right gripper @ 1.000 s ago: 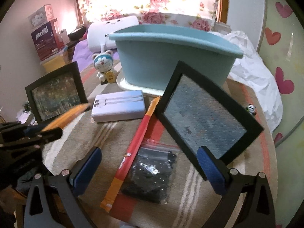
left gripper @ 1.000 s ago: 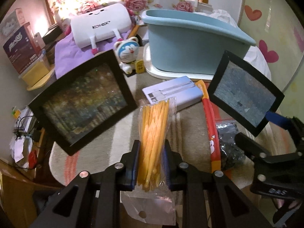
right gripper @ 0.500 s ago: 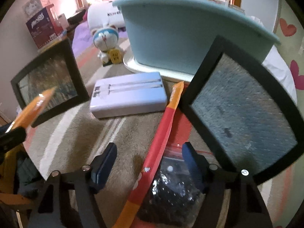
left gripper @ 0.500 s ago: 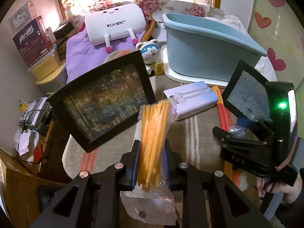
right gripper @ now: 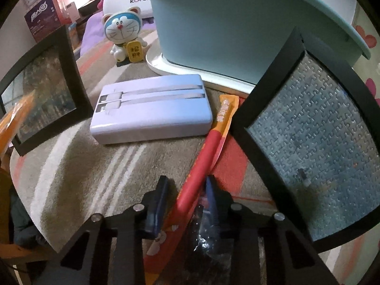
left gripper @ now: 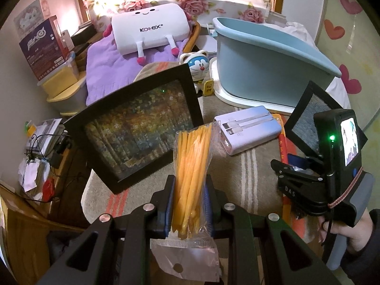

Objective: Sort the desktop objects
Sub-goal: 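Close the left gripper on the straw bag while the right gripper grasps the red-orange stick, then lift the straw bag with the left tool while the right tool lifts the stick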

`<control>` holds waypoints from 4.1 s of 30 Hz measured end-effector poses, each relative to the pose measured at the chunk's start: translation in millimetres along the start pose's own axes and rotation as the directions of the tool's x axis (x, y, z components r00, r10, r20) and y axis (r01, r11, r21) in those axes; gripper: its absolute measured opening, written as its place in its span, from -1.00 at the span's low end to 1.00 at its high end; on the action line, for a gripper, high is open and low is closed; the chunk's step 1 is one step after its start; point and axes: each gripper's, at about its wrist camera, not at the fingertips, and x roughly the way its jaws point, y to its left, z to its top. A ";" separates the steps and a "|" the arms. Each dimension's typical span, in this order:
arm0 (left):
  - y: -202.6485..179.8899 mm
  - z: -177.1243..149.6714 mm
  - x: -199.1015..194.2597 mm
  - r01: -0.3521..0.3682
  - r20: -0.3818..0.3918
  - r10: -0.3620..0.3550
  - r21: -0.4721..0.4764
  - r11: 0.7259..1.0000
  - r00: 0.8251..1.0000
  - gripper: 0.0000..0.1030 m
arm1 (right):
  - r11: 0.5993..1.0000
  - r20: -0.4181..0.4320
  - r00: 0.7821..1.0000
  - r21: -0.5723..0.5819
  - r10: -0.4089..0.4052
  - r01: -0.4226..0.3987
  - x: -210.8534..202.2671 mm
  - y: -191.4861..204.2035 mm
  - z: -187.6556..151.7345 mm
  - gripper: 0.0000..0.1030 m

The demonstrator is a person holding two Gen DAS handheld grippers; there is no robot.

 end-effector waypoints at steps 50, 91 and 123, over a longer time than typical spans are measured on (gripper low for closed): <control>-25.8 55.3 -123.0 0.022 0.175 -0.041 0.110 0.994 0.984 -0.55 | 0.994 0.209 0.977 0.104 -0.049 0.028 -199.9 -23.9 33.4 -0.79; -88.0 90.6 -210.0 0.112 0.166 -0.135 0.140 0.984 0.977 -0.55 | 0.981 0.313 0.943 0.184 -0.113 0.057 -355.7 -97.6 22.7 -0.79; -205.3 148.1 -170.5 0.109 0.171 -0.149 0.224 0.968 0.974 -0.55 | 0.987 0.337 0.937 0.157 -0.096 0.044 -329.9 -208.0 54.4 -0.79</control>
